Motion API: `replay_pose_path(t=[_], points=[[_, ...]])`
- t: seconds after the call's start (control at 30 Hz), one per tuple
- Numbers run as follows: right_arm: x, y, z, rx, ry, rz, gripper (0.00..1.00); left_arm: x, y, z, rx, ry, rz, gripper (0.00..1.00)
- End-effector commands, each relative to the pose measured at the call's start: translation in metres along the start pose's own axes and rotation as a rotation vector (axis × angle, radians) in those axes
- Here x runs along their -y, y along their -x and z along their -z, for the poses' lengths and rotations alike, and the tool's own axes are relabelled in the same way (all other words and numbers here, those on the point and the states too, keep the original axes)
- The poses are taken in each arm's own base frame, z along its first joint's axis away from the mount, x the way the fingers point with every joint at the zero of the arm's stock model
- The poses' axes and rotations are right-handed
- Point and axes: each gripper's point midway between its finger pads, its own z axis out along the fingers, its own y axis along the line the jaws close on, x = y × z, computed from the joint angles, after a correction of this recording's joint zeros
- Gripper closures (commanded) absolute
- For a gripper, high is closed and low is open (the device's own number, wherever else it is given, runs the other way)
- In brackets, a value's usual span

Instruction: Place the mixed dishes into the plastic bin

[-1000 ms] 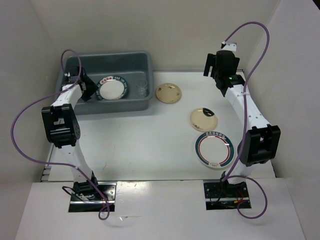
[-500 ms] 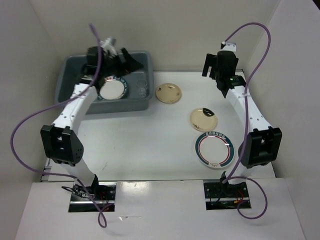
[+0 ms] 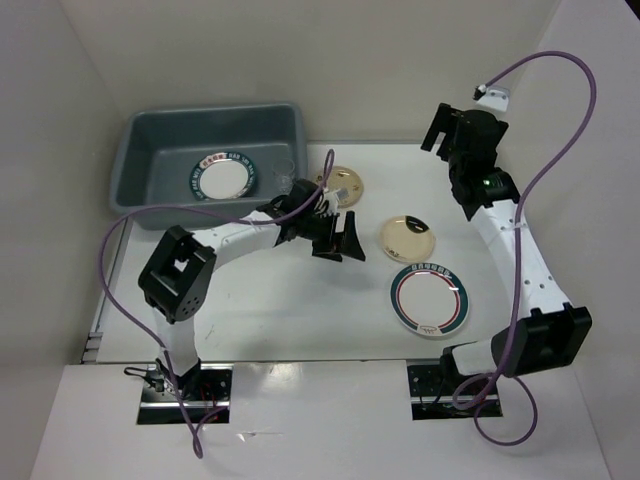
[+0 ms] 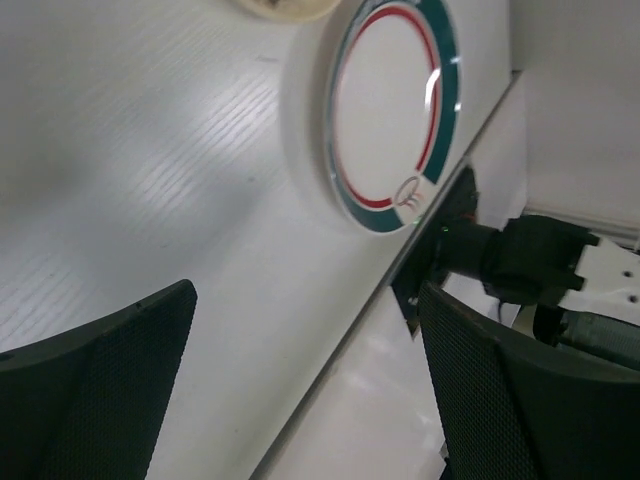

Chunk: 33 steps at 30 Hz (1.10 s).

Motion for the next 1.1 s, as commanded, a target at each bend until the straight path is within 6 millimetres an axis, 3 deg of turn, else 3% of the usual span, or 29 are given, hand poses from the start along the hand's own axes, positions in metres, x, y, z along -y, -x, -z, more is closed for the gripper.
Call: replay_pose_path(t=[0.0,0.2,0.3,0.4,0.43,0.47,0.53,0.7,1.03,1.07], points=[[0.012,0.03,0.015,0.111,-0.056,-0.093,0.05,-0.01,-0.018,-0.023,-0.049,0.002,-0.048,0.02],[0.026,0.046,0.031,0.17,-0.108,-0.132,0.05,-0.012,-0.056,-0.07,-0.136,-0.05,-0.043,0.05],[0.027,0.051,0.038,0.189,-0.102,-0.141,0.05,-0.009,-0.065,-0.09,-0.128,-0.02,-0.034,0.06],[0.029,0.046,0.039,0.186,-0.103,-0.14,0.05,-0.005,-0.055,-0.1,-0.084,-0.019,-0.011,0.14],[0.029,0.041,0.037,0.177,-0.106,-0.135,0.05,-0.005,-0.052,-0.101,-0.071,-0.018,-0.017,0.2],[0.03,0.044,0.04,0.185,-0.104,-0.139,0.05,-0.005,-0.05,-0.105,-0.07,-0.019,-0.007,0.36],[0.03,0.046,0.042,0.194,-0.101,-0.144,0.05,-0.012,-0.051,-0.113,-0.079,-0.01,0.011,0.44],[0.03,0.042,0.042,0.191,-0.092,-0.143,0.05,-0.024,-0.047,-0.134,-0.051,0.011,0.043,0.53],[0.031,0.042,0.048,0.206,-0.079,-0.151,0.05,0.002,-0.044,-0.165,-0.062,-0.031,0.057,0.53],[0.031,0.042,0.048,0.206,-0.079,-0.151,0.05,0.002,-0.044,-0.165,-0.062,-0.031,0.057,0.57]])
